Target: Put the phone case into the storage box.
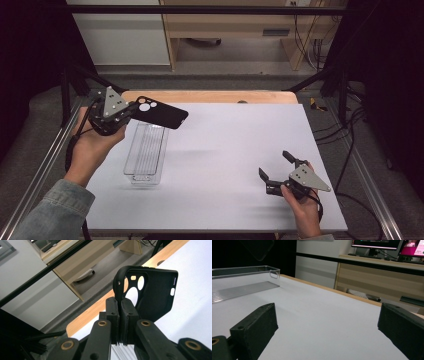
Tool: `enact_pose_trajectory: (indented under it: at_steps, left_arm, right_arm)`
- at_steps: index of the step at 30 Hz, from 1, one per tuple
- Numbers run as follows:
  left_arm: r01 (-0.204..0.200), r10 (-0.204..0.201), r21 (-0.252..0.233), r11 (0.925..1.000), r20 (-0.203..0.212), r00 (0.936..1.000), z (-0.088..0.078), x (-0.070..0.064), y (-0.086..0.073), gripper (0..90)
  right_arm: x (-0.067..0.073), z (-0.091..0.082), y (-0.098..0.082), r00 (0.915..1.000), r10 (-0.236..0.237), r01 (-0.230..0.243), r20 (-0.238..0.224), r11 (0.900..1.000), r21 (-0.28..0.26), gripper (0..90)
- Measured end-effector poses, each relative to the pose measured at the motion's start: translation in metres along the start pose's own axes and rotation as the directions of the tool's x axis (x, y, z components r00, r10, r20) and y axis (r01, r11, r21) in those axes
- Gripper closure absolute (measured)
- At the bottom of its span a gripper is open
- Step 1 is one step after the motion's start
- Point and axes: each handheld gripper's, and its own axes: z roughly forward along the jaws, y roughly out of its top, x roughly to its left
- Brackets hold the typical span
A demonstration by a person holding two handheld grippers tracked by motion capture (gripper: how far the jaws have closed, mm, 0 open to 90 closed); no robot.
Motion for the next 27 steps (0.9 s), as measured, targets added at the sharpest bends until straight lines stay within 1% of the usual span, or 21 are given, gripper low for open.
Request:
enact_pose_trajectory:
  at_steps: [6,10,12,17,18,20,21,24,27]
  left_arm:
    - [-0.041,0.041,0.032,0.9986,-0.003,0.9991,0.001,0.002,0.002,85.7]
    - [-0.051,0.051,0.048,0.9976,0.000,0.9987,0.001,0.005,0.001,85.7]
    - [-0.061,0.061,0.056,0.9966,-0.004,0.9981,0.001,0.007,0.001,85.7]
    - [-0.061,0.062,0.070,0.9956,-0.005,0.9981,0.000,0.013,-0.002,85.6]
    - [-0.060,0.061,0.073,0.9955,-0.006,0.9981,-0.001,0.015,-0.002,85.6]
    - [-0.059,0.060,0.078,0.9952,-0.007,0.9982,-0.001,0.017,-0.003,85.7]
    - [-0.061,0.062,0.083,0.9947,-0.006,0.9981,0.000,0.019,-0.004,85.7]
    - [-0.064,0.065,0.094,0.9935,-0.006,0.9979,0.001,0.023,-0.005,85.6]
    - [-0.067,0.069,0.104,0.9923,-0.008,0.9976,0.002,0.027,-0.006,85.6]
  right_arm:
    - [-0.002,-0.001,0.000,1.0000,0.002,-0.002,0.002,1.000,-0.009,3.2]
    - [-0.002,-0.001,-0.001,0.9999,-0.013,0.013,0.002,1.000,-0.003,3.1]
    - [-0.001,-0.001,-0.001,1.0000,-0.009,0.009,-0.001,1.000,-0.009,3.1]
    - [0.000,-0.001,-0.001,0.9999,-0.013,0.012,-0.006,1.000,-0.009,3.1]
    - [0.000,-0.001,-0.001,0.9999,-0.007,0.007,-0.009,1.000,-0.007,3.0]
    - [0.001,0.000,-0.002,0.9997,0.021,-0.021,-0.010,1.000,-0.019,3.0]
    - [0.001,0.001,-0.002,0.9996,0.026,-0.026,-0.013,1.000,-0.015,3.0]
    - [0.002,0.002,-0.003,0.9998,0.021,-0.021,-0.004,1.000,0.005,3.1]
    - [0.004,0.000,-0.004,0.9999,0.011,-0.011,0.008,1.000,0.010,3.6]
